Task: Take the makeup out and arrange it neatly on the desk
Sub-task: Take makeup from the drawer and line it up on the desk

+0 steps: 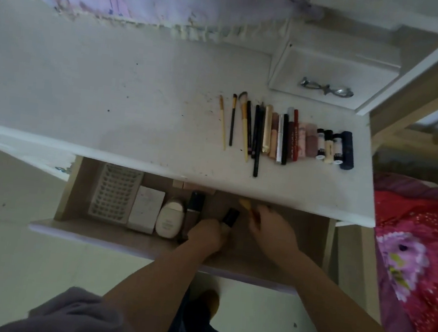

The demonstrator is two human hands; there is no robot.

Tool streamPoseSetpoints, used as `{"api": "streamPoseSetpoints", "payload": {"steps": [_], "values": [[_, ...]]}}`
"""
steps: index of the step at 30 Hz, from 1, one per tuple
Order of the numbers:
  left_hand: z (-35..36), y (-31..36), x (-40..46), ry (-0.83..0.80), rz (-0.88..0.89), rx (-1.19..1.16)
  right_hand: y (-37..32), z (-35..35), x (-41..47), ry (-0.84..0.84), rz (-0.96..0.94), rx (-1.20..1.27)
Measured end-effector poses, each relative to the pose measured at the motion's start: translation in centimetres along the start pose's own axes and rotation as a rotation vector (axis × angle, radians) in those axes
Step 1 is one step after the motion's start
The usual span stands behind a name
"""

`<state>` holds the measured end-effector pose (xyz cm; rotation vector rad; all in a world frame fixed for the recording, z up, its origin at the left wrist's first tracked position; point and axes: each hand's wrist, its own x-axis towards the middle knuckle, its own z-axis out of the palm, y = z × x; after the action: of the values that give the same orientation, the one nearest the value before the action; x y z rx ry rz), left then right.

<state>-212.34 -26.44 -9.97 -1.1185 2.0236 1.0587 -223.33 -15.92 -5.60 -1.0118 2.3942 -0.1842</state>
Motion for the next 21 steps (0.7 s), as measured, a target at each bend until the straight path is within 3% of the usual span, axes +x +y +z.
{"api": "streamPoseSetpoints", "payload": {"steps": [8,13,16,21], "values": [[-4.8,-2.4,-4.9,-0.055,0.361,-0.041,-1.7,-2.9,-2.3,0.086,-0.276,0.069],[-11.5,-3.8,-8.7,0.141,0.448,-0.186,-5.2,-7.3,-0.4,0.151,-0.292,0.272],[-17.1,-2.7,-6.8,0.308,0.46,-0.376,-8.6,-9.5,4.2,0.198,-0.197,0.39],[-26.0,2.1,-0.5,0.521,0.539,-0.366,-14.4,-9.6,12.0,0.246,-0.086,0.399]]}}
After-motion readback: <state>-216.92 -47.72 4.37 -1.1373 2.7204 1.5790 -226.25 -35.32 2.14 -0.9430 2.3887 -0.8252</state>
